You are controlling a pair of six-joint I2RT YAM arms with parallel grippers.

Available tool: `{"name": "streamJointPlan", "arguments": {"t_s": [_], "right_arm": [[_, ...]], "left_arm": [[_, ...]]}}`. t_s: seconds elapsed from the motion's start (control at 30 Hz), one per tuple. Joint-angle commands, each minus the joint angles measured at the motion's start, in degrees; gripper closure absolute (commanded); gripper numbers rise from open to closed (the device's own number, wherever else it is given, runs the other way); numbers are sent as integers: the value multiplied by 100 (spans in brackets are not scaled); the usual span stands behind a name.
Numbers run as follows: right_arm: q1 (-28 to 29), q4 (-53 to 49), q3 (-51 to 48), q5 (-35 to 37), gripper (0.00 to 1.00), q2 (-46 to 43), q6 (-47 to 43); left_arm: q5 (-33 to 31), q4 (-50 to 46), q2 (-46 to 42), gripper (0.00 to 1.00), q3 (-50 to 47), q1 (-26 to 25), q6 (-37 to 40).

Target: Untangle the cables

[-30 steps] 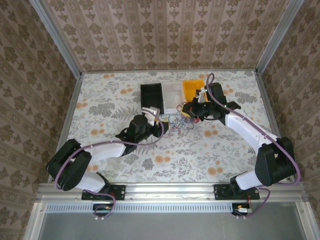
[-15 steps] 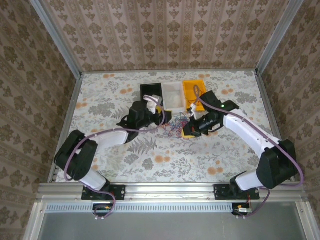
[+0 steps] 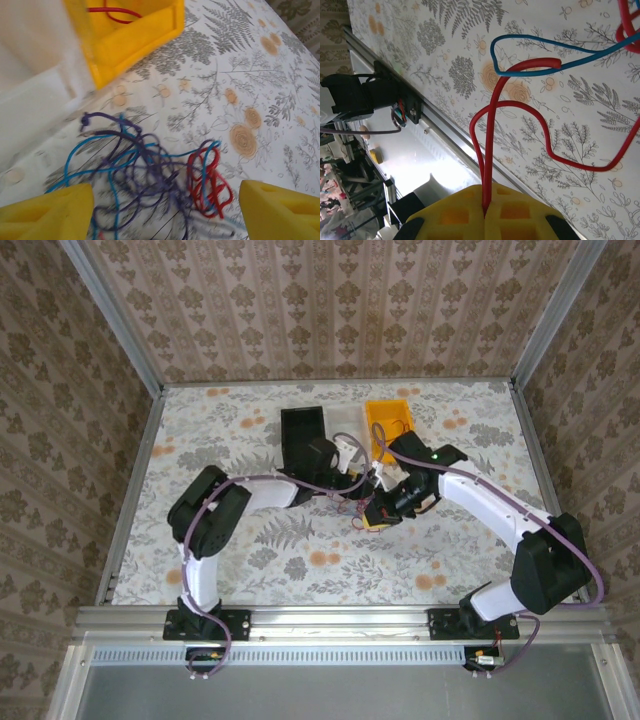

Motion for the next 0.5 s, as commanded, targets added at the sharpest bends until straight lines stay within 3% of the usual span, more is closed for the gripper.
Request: {"name": "streamJointPlan", "arguments": {"t_s": [0.0, 0.1, 0.2, 0.3, 0.47], "right_arm": [[-3, 73, -144, -161, 100, -144, -56], [-28, 141, -160, -247, 100, -275, 17], [-176, 168, -166, -331, 100, -405, 141], [-556, 311, -202, -618, 100, -651, 444], [-1416, 690, -126, -950, 100, -967, 1076]], "left_arm": [[-56, -332, 373, 27, 400, -101, -128], [-363, -456, 686, 47, 586, -176, -240], [-968, -836, 817, 80, 737, -299, -141], [-1494, -1076, 803, 100, 683, -359, -86], [-1832, -1435, 519, 100, 257, -327, -1]]}}
